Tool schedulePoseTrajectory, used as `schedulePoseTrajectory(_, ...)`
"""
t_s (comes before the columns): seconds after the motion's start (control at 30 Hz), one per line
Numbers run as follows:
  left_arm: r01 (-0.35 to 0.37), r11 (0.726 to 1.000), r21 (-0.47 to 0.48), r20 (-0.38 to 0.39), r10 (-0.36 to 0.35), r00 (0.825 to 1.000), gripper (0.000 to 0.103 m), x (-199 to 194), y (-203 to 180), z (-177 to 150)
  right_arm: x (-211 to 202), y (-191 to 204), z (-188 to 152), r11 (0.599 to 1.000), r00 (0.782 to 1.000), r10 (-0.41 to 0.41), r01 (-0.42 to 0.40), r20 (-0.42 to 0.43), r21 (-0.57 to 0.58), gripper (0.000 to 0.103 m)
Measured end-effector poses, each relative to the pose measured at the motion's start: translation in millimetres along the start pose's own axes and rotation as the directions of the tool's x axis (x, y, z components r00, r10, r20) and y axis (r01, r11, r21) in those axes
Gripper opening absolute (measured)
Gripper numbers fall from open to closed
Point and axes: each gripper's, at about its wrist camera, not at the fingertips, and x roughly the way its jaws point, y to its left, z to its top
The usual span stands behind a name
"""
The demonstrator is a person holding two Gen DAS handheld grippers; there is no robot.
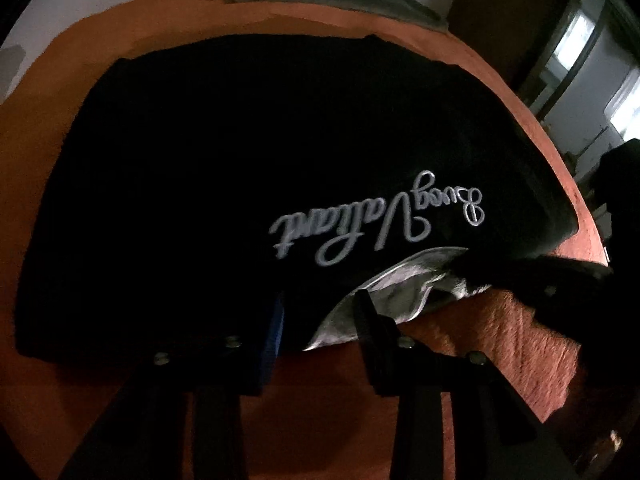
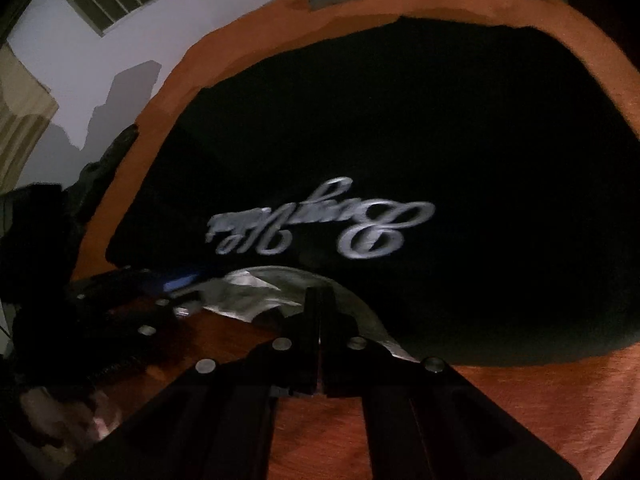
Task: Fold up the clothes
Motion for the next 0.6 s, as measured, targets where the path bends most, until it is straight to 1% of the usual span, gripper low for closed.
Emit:
schedulePoseTrajectory(0.03, 0.002, 1.0, -0.018, -0.001, -0.002, 1.0, 0.038, -3, 9, -3, -1, -5, -1, 1.0, 1.0, -0.009, 0.009, 0.005, 0.007, 0.0)
schedulePoseTrajectory(0.07, -0.01, 0.999, -0.033, -0.002, 0.01, 1.0, 0.038, -6, 17, -5, -3, -11, -2, 1.0, 1.0, -0.019, 0.019, 0.009, 0.014, 0.0)
schedulePoseTrajectory(0.1, -0.028, 0.998, -0.048, -0.004, 0.028, 1.0, 0.038, -10, 25, -6, -10, -28, -1, 0.997, 0.998, -0.051, 0.049, 0.021, 0.055, 0.0)
schedulePoseTrajectory(0.17, -0.091, 0.992, -0.09, -0.018, 0.09, 0.996, 0.038, -16, 45, -9, -26, -63, -1, 0.982, 0.991, -0.133, 0.127, 0.033, 0.137, 0.0)
schedulePoseTrajectory(0.2, -0.125, 0.986, -0.111, -0.027, 0.123, 0.992, 0.038, -19, 55, -11, -33, -76, 0, 0.974, 0.985, -0.17, 0.162, 0.041, 0.161, 0.0)
schedulePoseTrajectory(0.3, -0.19, 0.964, -0.186, -0.048, 0.184, 0.982, 0.037, -30, 88, -20, -57, -117, -1, 0.939, 0.959, -0.274, 0.253, 0.065, 0.232, 0.0)
schedulePoseTrajectory(0.37, -0.222, 0.952, -0.212, -0.044, 0.218, 0.975, 0.034, -39, 98, -28, -70, -140, -4, 0.915, 0.94, -0.333, 0.301, 0.078, 0.269, 0.0)
schedulePoseTrajectory(0.4, -0.254, 0.944, -0.211, -0.04, 0.251, 0.967, 0.034, -43, 100, -31, -74, -148, -5, 0.903, 0.931, -0.356, 0.32, 0.083, 0.286, 0.0)
schedulePoseTrajectory(0.53, -0.277, 0.929, -0.245, -0.026, 0.28, 0.96, 0.035, -58, 100, -40, -83, -121, -1, 0.937, 0.944, -0.301, 0.267, 0.135, 0.226, 0.0)
schedulePoseTrajectory(0.57, -0.277, 0.929, -0.247, -0.013, 0.283, 0.959, 0.034, -63, 94, -39, -86, -113, 0, 0.945, 0.947, -0.286, 0.252, 0.148, 0.21, 0.0)
schedulePoseTrajectory(0.6, -0.257, 0.936, -0.24, 0.011, 0.268, 0.963, 0.034, -72, 88, -42, -88, -106, 1, 0.952, 0.949, -0.27, 0.238, 0.16, 0.193, 0.0)
